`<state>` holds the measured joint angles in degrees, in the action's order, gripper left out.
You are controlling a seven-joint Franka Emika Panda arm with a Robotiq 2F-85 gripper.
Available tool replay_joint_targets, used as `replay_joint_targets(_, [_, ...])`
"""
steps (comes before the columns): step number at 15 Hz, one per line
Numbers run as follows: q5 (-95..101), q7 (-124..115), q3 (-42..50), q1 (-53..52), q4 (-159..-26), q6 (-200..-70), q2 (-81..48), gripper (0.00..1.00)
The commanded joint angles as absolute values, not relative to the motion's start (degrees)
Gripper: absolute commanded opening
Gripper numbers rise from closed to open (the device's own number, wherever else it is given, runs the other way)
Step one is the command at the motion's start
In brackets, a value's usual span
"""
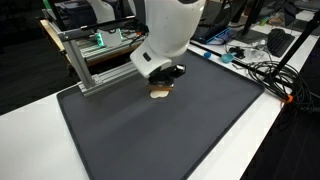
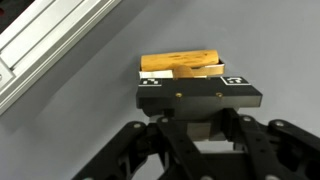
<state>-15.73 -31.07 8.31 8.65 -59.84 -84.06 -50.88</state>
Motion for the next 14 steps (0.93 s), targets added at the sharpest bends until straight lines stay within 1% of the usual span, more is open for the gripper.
replay_joint_targets(1, [-14.49,-33.17,8.78,9.46,-54.45,-84.45,-53.46,0.21])
replay_joint_targets(7, [-13.15,-33.33,9.28,6.96,-55.61,-84.64,-54.76,0.21])
replay_joint_targets(14, [-13.42,-34.63,10.19,6.81,-55.64,-90.23,-54.42,0.21])
